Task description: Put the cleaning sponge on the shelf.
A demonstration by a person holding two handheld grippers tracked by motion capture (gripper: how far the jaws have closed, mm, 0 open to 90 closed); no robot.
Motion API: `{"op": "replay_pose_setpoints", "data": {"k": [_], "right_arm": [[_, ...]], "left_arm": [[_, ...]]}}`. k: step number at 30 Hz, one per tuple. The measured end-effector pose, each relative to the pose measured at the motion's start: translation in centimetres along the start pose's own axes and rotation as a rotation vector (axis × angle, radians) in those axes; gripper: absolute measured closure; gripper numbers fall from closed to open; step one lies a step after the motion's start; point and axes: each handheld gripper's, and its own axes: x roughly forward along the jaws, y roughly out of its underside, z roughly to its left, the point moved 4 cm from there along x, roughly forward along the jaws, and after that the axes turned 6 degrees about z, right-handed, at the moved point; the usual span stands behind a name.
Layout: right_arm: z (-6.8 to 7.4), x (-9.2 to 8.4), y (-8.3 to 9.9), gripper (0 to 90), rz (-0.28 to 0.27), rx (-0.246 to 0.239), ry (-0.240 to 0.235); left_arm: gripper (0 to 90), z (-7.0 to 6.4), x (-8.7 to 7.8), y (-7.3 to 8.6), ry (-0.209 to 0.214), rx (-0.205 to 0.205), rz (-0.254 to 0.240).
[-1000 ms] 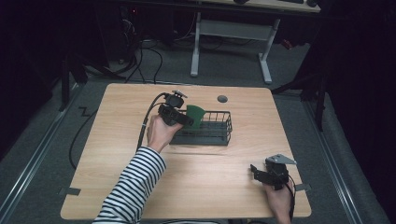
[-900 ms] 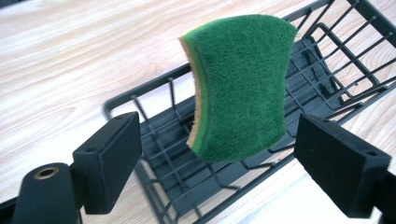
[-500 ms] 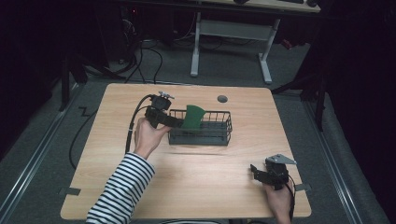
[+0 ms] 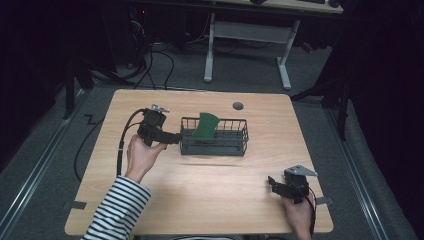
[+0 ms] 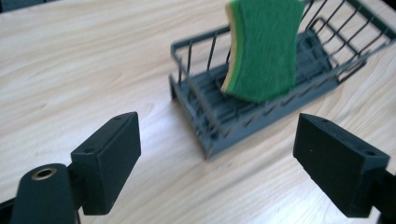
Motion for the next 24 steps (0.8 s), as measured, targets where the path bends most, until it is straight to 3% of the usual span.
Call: {"op": "replay_pose_setpoints", "data": {"k": [4, 6, 8, 13, 16, 18, 20, 21, 24], "right_arm": [[0.0, 0.0, 0.0, 29.7, 0.000, 0.000, 0.000], [0.0, 0.0, 0.0, 29.7, 0.000, 0.000, 0.000], [0.0, 0.0, 0.0, 29.7, 0.000, 0.000, 0.000], [0.0, 0.0, 0.0, 29.8, 0.000, 0.001, 0.001], [0.0, 0.0, 0.0, 29.8, 0.000, 0.002, 0.001], [0.0, 0.0, 0.0, 29.8, 0.000, 0.003, 0.001], [0.0, 0.0, 0.0, 29.8, 0.000, 0.003, 0.001], [0.0, 0.0, 0.0, 29.9, 0.000, 0.003, 0.001], [0.0, 0.0, 0.0, 29.9, 0.000, 0.004, 0.003]], "left_arm": [[15.5, 0.5, 0.4, 3.6, -0.032, -0.009, -0.004], [15.5, 0.9, 1.2, 6.0, -0.021, -0.041, -0.010], [15.5, 1.4, 2.2, 8.9, -0.043, -0.064, -0.006], [15.5, 2.6, 3.8, 13.6, -0.092, -0.128, -0.025], [15.4, 3.2, 4.3, 15.1, -0.139, -0.134, -0.045], [15.2, 3.5, 4.6, 15.7, -0.144, -0.149, -0.051], [14.5, 3.5, 4.9, 16.3, -0.187, -0.122, -0.090], [15.1, 3.4, 4.9, 16.4, -0.207, -0.115, -0.083], [15.4, 3.4, 4.9, 16.5, -0.208, -0.121, -0.084]]}}
